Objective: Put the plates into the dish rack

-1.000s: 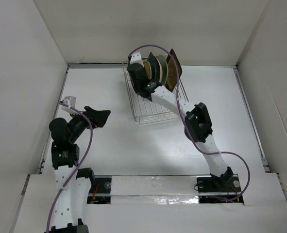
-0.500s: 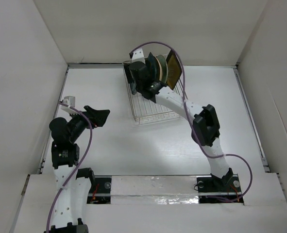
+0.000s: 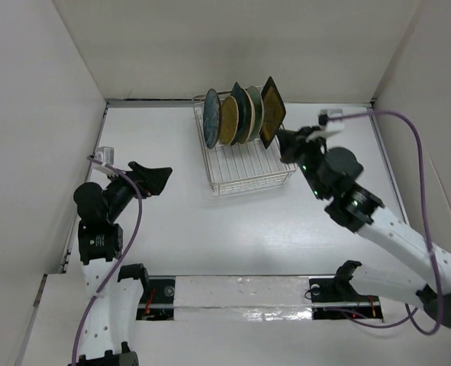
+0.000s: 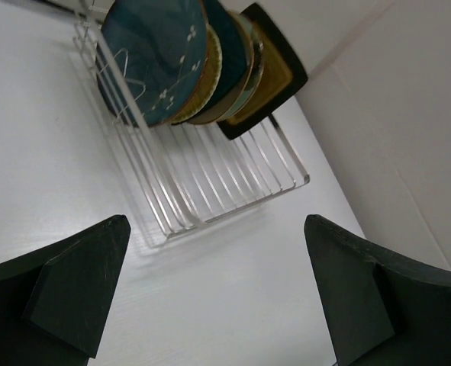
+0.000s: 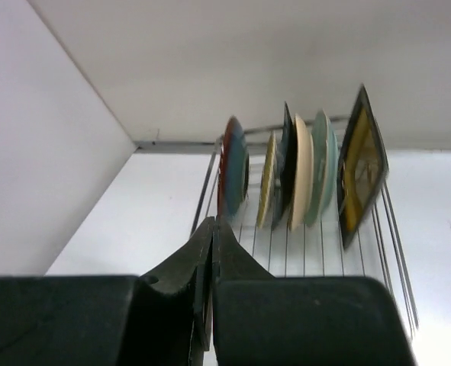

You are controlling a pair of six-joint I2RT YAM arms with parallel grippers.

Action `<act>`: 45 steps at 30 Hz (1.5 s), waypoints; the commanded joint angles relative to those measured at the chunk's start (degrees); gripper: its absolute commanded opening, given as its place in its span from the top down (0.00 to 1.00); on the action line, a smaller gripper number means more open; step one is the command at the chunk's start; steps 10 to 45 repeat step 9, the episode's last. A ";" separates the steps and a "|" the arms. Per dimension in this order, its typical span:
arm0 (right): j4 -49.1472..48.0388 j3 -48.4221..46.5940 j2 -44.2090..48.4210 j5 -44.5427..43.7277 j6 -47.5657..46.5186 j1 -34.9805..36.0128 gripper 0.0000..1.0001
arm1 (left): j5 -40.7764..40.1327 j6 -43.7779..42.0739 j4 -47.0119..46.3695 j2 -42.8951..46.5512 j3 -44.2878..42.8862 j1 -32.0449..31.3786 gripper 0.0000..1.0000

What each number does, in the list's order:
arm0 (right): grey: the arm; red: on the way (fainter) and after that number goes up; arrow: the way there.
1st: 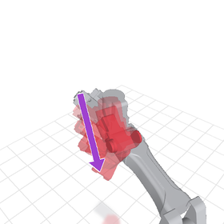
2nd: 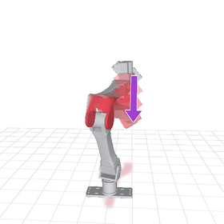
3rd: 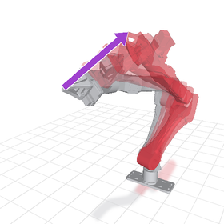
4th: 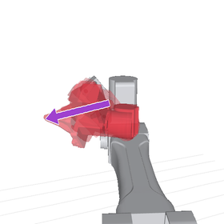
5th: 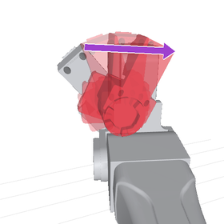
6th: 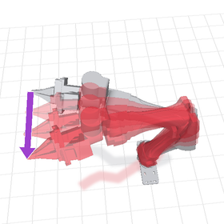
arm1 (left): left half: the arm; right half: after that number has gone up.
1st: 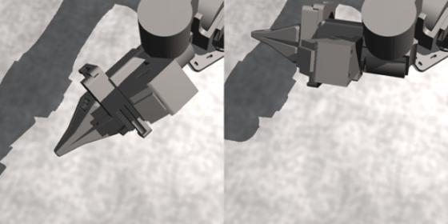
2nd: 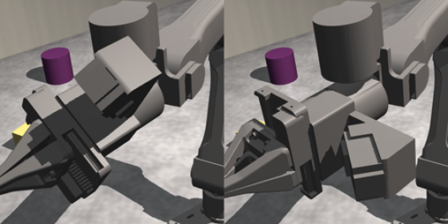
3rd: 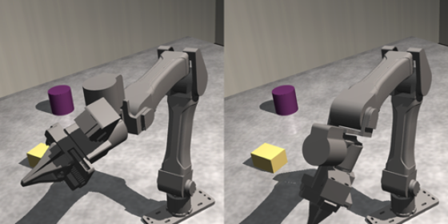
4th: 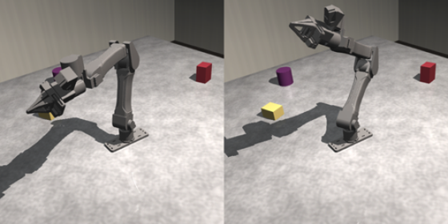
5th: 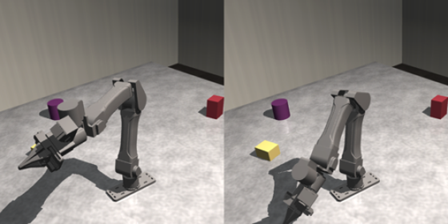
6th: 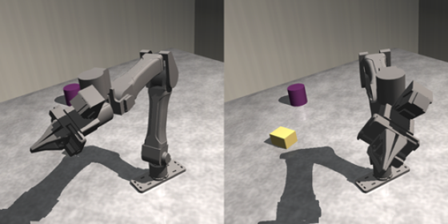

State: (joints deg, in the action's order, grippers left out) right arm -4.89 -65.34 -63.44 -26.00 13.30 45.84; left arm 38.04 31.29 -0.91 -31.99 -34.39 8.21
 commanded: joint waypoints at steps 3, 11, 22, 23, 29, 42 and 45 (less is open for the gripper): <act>-3.73 17.77 19.64 3.42 8.31 0.91 1.00 | 1.60 3.34 -6.30 3.86 -8.84 -0.30 0.01; 1.01 22.45 26.44 4.02 9.02 0.91 0.53 | 0.10 0.53 -1.30 6.68 -10.52 -0.30 0.01; 1.01 22.45 26.44 4.02 9.02 0.91 0.53 | 0.10 0.53 -1.30 6.68 -10.52 -0.30 0.01; 1.01 22.45 26.44 4.02 9.02 0.91 0.53 | 0.10 0.53 -1.30 6.68 -10.52 -0.30 0.01; 1.01 22.45 26.44 4.02 9.02 0.91 0.53 | 0.10 0.53 -1.30 6.68 -10.52 -0.30 0.01; 1.01 22.45 26.44 4.02 9.02 0.91 0.53 | 0.10 0.53 -1.30 6.68 -10.52 -0.30 0.01; 1.01 22.45 26.44 4.02 9.02 0.91 0.53 | 0.10 0.53 -1.30 6.68 -10.52 -0.30 0.01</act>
